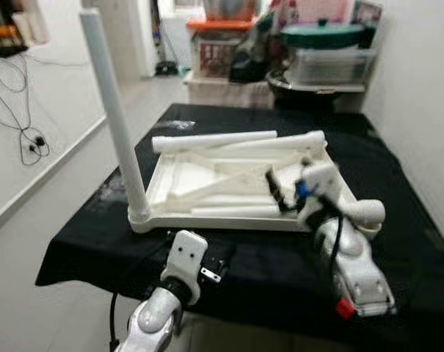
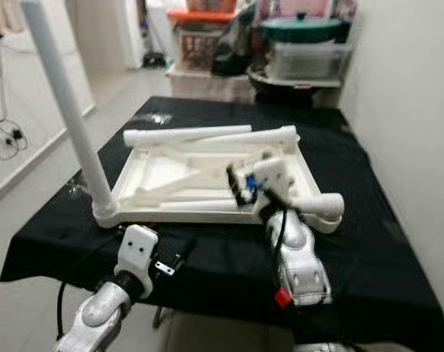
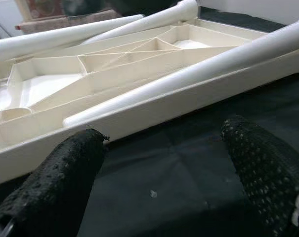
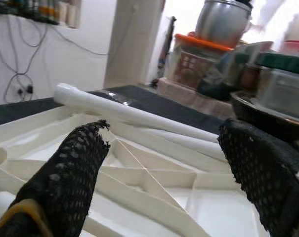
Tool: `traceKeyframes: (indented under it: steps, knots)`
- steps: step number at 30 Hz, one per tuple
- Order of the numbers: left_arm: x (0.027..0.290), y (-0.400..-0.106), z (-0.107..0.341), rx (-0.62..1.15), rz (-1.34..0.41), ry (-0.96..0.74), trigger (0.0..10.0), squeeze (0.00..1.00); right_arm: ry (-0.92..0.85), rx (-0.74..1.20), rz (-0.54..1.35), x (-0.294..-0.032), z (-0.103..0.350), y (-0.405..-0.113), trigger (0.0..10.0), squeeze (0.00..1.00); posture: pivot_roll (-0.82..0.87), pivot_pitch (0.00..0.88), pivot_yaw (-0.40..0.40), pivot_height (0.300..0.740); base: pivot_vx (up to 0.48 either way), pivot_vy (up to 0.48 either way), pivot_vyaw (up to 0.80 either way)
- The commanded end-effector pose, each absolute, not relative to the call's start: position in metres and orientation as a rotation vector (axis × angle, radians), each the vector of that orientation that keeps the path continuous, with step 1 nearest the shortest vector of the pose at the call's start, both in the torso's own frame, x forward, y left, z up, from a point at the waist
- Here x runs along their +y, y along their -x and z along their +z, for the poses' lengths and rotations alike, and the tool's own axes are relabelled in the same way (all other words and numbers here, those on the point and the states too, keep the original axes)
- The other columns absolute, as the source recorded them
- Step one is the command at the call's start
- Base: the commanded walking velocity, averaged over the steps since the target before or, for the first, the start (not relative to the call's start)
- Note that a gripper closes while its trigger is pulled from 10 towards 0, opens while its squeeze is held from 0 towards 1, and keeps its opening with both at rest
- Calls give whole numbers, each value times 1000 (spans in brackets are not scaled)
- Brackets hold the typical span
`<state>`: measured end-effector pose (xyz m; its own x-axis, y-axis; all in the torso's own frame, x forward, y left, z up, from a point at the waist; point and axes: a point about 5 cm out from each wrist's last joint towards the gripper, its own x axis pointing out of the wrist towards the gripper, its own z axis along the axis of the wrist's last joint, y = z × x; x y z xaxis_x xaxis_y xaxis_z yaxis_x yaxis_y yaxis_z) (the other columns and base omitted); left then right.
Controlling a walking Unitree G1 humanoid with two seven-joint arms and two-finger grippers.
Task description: Building children table
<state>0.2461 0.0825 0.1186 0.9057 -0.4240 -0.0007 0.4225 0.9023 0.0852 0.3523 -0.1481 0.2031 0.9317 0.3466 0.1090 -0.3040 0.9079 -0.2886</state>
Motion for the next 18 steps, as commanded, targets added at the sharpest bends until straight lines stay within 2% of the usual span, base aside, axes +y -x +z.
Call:
traceKeyframes:
  steps: [1,4,6,8,9,10,11,14,15,18]
  knots:
    - [83,-245,117,-6,-438,-88,10000,0,335,-85,426,-147,209,-368,10000,0,37,27,-55,740,0,0,0]
    - [82,-244,117,-5,-441,-85,10000,0,372,-38,470,-149,216,-378,10000,0,37,27,-55,740,0,0,0]
    - [81,-243,118,-5,-442,-80,10000,0,452,35,604,-149,224,-386,10000,0,42,28,-69,740,0,0,0]
    - [81,-243,118,-5,-442,-80,10000,0,452,35,604,-149,224,-386,10000,0,42,28,-69,740,0,0,0]
    - [79,-241,118,-6,-442,-74,10000,0,575,132,694,-157,229,-393,10000,0,41,33,-75,740,0,0,0]
    - [79,-241,118,-6,-442,-74,10000,0,575,132,694,-157,229,-393,10000,0,41,33,-75,740,0,0,0]
    - [78,-239,119,-6,-444,-73,10000,0,718,247,725,-171,234,-399,10000,0,42,35,-82,740,0,0,0]
    - [77,-238,119,-7,-446,-73,10000,0,821,305,712,-180,239,-401,10000,0,45,38,-85,740,0,0,0]
    - [76,-236,119,-7,-450,-72,10000,0,957,403,689,-197,248,-403,10000,0,44,42,-89,740,0,0,0]
    - [76,-234,120,-7,-450,-71,10000,0,997,452,687,-204,253,-403,10000,0,44,42,-89,740,0,0,0]
